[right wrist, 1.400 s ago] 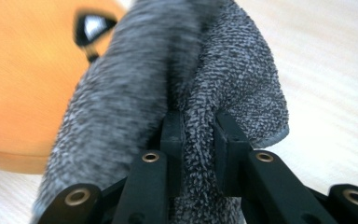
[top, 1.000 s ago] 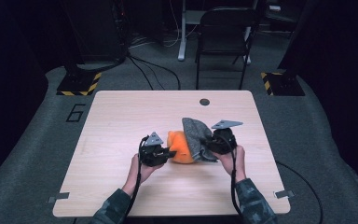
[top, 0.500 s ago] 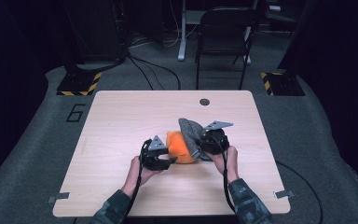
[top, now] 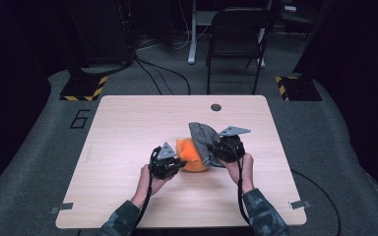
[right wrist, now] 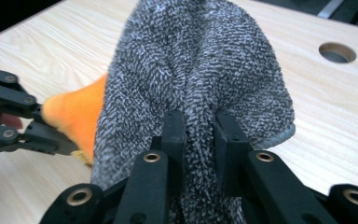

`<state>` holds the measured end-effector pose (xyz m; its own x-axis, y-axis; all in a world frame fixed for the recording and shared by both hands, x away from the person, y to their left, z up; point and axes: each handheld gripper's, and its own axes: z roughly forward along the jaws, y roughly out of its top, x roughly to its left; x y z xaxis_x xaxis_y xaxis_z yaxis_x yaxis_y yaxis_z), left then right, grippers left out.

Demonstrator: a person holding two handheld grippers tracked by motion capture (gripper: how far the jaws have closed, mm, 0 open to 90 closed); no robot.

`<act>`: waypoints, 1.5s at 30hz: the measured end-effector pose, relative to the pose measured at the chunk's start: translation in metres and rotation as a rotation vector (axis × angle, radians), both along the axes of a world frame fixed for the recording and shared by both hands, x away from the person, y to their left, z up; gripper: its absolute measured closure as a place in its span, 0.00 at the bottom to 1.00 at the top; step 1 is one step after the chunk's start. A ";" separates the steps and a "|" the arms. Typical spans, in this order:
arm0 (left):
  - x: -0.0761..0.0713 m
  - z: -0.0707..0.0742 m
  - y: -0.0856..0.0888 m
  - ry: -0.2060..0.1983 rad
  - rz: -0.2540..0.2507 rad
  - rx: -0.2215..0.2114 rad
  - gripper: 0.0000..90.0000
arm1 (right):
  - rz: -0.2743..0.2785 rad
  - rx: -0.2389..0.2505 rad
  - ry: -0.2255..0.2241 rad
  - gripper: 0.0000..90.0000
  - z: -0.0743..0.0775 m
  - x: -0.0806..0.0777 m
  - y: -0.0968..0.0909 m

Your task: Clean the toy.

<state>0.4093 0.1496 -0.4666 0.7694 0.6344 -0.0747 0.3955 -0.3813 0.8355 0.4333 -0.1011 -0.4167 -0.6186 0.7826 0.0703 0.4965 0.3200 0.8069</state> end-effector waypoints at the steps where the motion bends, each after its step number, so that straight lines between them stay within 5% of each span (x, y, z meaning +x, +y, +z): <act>1: 0.001 0.002 0.002 0.008 0.003 -0.019 0.91 | 0.006 0.010 -0.009 0.85 0.003 -0.002 0.001; 11: 0.004 0.007 0.008 0.064 0.026 -0.095 0.91 | 0.083 0.029 -0.077 0.85 0.023 -0.028 0.026; 14: 0.004 0.005 0.007 0.071 0.025 -0.099 0.91 | 0.111 0.027 -0.064 0.85 0.020 -0.030 0.033; 23: 0.005 0.002 0.007 0.074 0.036 -0.101 0.91 | 0.100 -0.092 -0.096 0.85 0.003 -0.027 0.039; 33: 0.006 0.001 0.009 0.074 0.037 -0.104 0.91 | 0.019 -0.116 -0.064 0.85 -0.006 -0.014 0.016; 45: 0.006 0.001 0.009 0.067 0.021 -0.099 0.90 | -0.060 -0.132 0.066 0.85 -0.035 0.011 -0.013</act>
